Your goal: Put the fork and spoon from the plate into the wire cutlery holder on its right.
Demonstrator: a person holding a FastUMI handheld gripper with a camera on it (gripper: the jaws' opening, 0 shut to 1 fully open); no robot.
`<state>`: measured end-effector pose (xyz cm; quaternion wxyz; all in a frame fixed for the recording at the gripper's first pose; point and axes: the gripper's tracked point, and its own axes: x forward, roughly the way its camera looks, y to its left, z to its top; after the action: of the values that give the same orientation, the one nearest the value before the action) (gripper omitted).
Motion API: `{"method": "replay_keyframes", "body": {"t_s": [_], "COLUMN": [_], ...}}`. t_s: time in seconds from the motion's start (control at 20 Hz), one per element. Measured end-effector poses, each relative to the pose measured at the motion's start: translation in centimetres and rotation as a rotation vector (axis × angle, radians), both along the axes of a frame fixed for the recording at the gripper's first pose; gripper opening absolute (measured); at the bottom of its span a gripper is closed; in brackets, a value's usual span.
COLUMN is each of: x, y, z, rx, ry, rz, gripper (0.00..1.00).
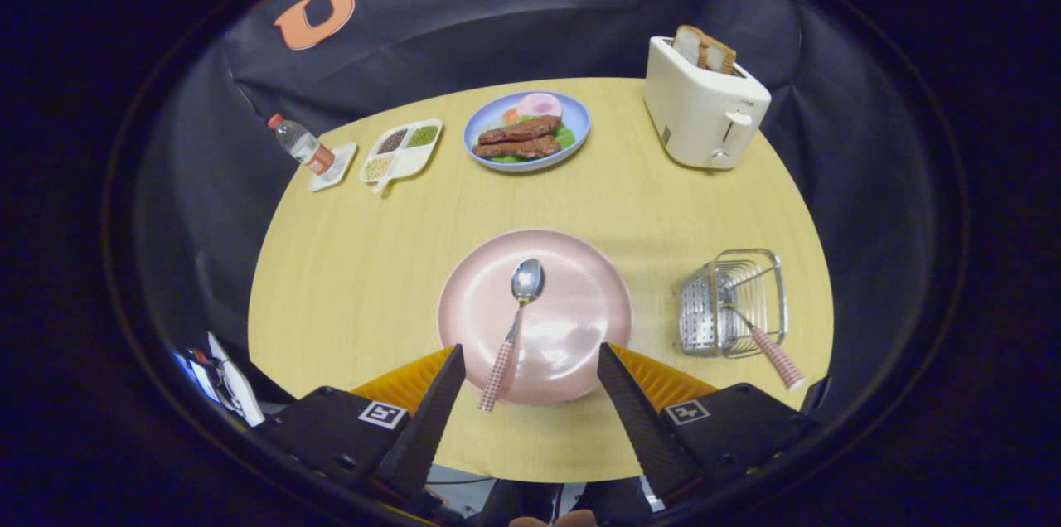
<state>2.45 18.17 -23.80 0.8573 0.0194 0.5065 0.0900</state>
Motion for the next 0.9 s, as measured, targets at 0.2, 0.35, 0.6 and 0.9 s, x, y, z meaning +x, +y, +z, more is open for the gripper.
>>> {"method": "replay_keyframes", "body": {"t_s": [0.2, 0.35, 0.6, 0.9], "x": [-1.1, -1.3, -1.1, -1.4], "y": [2.1, 2.7, 2.8, 1.9], "z": [-4.3, -6.6, -8.9, -10.3], "rx": [-0.028, -0.051, -0.064, -0.066], "ry": [-0.011, 0.006, 0.047, 0.118], "rz": [-0.032, -0.035, -0.049, -0.075], "gripper": [0.96, 0.91, 0.56, 0.11]}}
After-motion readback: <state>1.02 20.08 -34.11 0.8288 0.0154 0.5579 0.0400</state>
